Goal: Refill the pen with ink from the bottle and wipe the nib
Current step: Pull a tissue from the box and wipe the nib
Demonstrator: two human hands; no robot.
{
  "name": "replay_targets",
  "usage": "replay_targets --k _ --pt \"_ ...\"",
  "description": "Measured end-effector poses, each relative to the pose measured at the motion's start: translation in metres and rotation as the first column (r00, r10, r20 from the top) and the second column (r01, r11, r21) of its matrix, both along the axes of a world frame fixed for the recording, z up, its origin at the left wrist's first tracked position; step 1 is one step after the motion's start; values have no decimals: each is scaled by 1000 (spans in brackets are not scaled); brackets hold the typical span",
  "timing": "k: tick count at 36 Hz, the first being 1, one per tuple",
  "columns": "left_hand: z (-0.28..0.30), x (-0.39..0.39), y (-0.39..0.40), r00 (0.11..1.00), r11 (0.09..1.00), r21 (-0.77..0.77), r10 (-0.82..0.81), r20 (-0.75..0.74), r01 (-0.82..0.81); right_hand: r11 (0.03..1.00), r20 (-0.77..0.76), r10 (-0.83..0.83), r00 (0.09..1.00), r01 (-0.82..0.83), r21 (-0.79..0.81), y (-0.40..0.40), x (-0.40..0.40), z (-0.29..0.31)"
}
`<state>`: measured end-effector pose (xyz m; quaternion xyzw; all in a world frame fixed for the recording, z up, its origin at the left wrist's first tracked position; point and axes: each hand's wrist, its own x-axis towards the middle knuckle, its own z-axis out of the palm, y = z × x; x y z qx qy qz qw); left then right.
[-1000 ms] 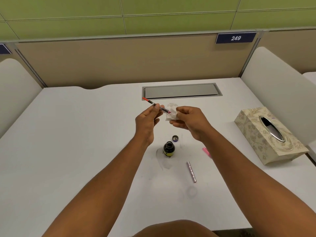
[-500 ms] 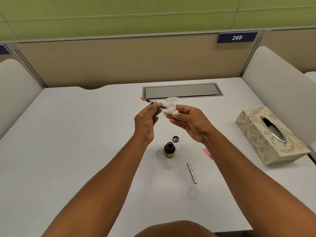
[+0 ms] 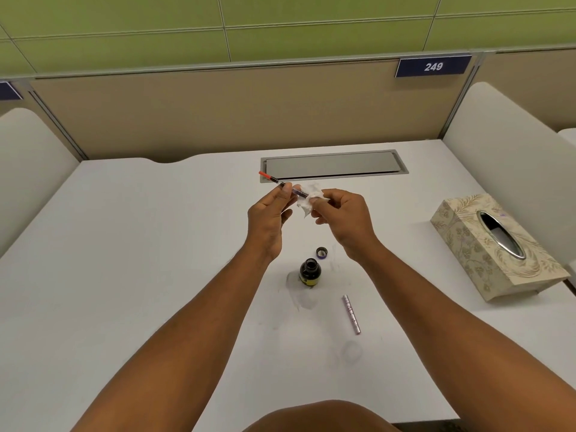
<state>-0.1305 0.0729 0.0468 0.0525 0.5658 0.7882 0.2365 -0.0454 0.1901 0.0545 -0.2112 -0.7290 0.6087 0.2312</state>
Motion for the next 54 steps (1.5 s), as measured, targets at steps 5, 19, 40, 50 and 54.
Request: replay_targets --k 5,19,40,50,54 --pt "-1 -2 -3 997 1000 -26 -15 -79 13 765 -5 63 998 -52 -642 -3 -1 11" --pt "-3 3 2 991 1000 -16 22 129 -20 863 -83 -67 994 99 496 2 3 -7" --pt "-4 5 8 994 997 -26 72 86 -70 889 -11 207 978 -193 -415 26 7 -2" --pt "-8 5 10 998 996 -68 58 12 -57 831 -28 239 971 -220 -510 32 11 -1" --pt "-11 6 12 998 996 -73 58 7 -58 846 1 246 969 -214 -488 32 8 -1"
